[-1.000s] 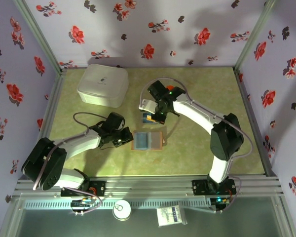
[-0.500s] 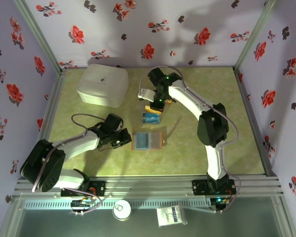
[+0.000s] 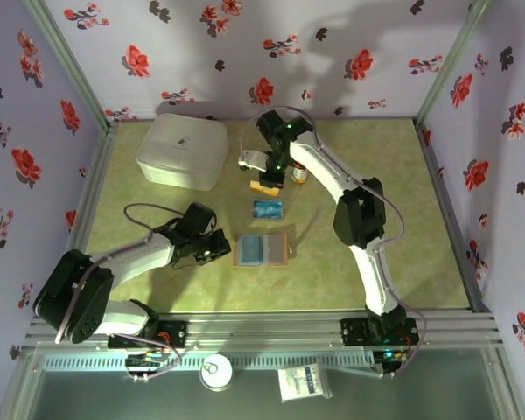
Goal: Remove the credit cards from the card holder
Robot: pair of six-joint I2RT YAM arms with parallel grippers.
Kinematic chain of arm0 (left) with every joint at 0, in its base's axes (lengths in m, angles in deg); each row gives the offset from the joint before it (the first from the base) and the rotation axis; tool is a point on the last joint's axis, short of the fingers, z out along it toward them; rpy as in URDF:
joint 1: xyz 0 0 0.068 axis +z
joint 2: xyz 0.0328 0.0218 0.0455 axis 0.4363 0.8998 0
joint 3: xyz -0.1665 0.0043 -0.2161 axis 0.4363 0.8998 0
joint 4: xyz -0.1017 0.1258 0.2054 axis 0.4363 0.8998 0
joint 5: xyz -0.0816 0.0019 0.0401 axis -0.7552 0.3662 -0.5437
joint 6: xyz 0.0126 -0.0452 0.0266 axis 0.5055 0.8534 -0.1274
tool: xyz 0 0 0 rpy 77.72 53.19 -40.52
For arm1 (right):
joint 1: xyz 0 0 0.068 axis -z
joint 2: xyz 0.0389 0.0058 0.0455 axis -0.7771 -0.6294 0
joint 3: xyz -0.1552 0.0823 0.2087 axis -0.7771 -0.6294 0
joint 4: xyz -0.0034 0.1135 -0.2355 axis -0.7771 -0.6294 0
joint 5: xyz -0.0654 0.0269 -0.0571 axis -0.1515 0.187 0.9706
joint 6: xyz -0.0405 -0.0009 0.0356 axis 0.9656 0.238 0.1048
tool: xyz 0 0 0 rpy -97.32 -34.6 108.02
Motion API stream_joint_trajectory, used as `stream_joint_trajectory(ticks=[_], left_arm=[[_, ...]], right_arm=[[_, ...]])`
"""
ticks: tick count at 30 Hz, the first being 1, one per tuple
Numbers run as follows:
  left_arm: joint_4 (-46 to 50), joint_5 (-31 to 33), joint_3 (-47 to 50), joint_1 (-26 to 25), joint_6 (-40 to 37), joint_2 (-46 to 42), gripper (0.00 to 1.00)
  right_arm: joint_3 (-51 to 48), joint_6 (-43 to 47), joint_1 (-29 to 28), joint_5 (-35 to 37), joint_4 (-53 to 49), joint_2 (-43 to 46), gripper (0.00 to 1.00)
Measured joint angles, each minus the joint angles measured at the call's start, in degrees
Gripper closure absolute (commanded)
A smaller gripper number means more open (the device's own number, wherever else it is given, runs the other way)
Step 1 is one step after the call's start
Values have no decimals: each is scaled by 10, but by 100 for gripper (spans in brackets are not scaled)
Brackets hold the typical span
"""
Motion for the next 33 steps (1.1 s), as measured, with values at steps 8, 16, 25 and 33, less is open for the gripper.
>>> stream_joint_trajectory(ticks=[8, 16, 25, 33], left_arm=[[1, 0, 1, 2, 0, 0, 94], [3, 1, 5, 2, 0, -14, 94], [16, 10, 16, 3, 2, -44, 94], [23, 15, 18, 3, 4, -52, 94]], right_arm=[[7, 9, 8, -15, -28, -29, 100], [31, 17, 9, -30, -52, -56, 100], [44, 17, 9, -45, -59, -81, 96], [62, 4, 10, -44, -71, -96, 77]])
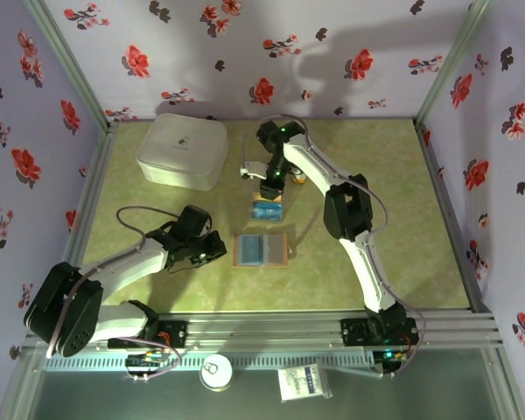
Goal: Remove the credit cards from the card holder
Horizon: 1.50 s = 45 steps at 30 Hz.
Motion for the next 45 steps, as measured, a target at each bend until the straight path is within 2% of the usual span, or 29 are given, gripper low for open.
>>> stream_joint_trajectory(ticks=[10, 19, 23, 26, 32, 39, 45], left_arm=[[0, 4, 2, 2, 0, -10, 93], [-1, 4, 2, 3, 0, -10, 93], [-8, 4, 2, 3, 0, -3, 93], [-19, 3, 2, 4, 0, 9, 94], [-45, -2, 2, 4, 0, 41, 94], [-63, -14, -6, 2, 2, 65, 94], [-71, -19, -26, -5, 2, 75, 96]], right_arm=[[-5, -59, 5, 33, 22, 29, 77], [-135, -181, 6, 43, 122, 148, 82], [-212, -264, 4, 43, 175, 183, 82], [-281, -333, -1, 46, 220, 208, 86], [-436, -494, -20, 66, 332, 278, 86], [-598, -690, -70, 120, 461, 402, 84], [-686, -823, -117, 125, 550, 447, 83]])
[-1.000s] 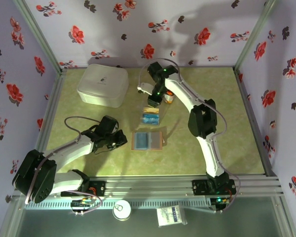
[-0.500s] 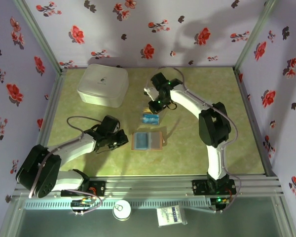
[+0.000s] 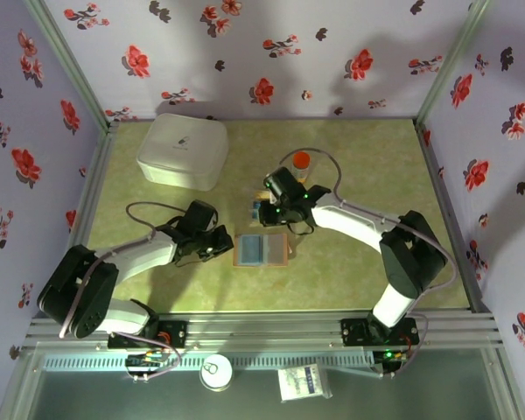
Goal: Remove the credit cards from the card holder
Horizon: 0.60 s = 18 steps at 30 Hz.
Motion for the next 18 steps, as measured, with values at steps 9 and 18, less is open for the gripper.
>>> stream_joint_trajectory(ticks=[9, 18], left_arm=[[-12, -6, -7, -17, 0, 25, 98], [-12, -10, -19, -18, -2, 70, 100]], right_arm=[[-92, -130, -36, -33, 108, 12, 82], [-104, -167, -37, -57, 133, 10, 72]])
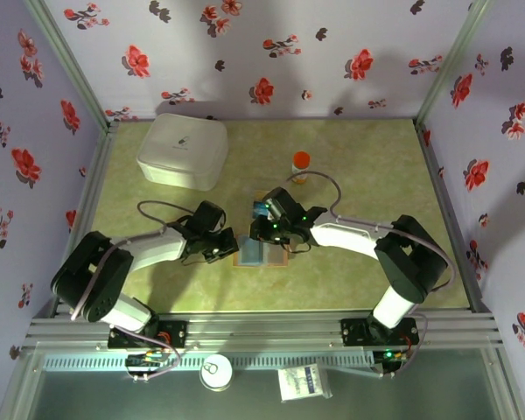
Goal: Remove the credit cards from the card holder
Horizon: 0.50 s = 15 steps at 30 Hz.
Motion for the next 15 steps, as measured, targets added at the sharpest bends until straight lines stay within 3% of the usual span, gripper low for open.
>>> stream_joint_trajectory(ticks=[7, 15], left_arm=[[2, -2, -6, 0, -2, 9, 100], [2, -2, -5, 0, -2, 9, 100]], right_arm=[[-11, -16, -2, -6, 2, -1, 66], [-14, -26, -3, -12, 3, -20, 70]])
